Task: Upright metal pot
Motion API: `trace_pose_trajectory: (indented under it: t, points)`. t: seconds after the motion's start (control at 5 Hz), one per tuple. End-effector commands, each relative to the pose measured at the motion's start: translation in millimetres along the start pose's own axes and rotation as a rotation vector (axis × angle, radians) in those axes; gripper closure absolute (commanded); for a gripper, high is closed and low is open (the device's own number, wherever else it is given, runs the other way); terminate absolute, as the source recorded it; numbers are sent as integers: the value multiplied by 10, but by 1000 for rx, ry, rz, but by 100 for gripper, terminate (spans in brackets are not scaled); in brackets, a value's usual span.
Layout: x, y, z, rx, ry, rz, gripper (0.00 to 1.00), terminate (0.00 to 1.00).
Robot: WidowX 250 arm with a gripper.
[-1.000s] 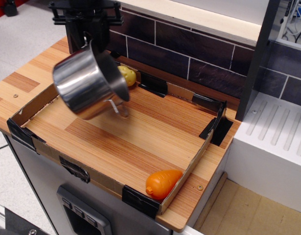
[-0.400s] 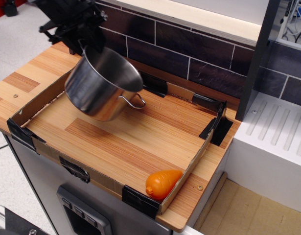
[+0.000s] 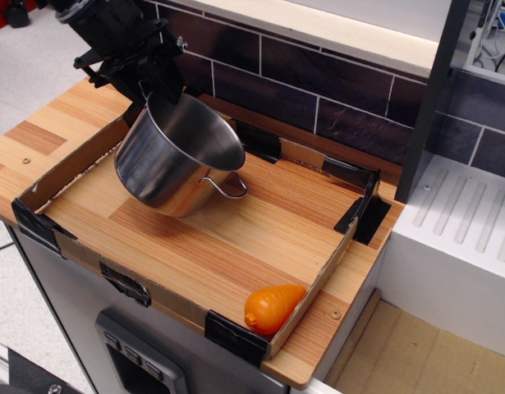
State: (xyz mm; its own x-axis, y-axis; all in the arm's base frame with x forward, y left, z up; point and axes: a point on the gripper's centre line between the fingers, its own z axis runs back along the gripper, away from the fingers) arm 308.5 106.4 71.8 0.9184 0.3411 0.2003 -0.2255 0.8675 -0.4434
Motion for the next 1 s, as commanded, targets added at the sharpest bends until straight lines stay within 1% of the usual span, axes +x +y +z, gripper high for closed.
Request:
trace_pose_trajectory:
  t: [0.0, 0.2, 0.4, 0.6, 0.8]
  points:
    - [-73, -5, -112, 141, 15, -78, 0, 0]
    - [-88, 23, -109, 294, 21, -108, 0, 0]
    - [-130, 48, -7, 294, 15, -118, 0, 0]
    - [-112, 36, 169, 275, 11, -132, 0, 0]
    - [-113, 47, 372, 248, 35, -169, 0, 0]
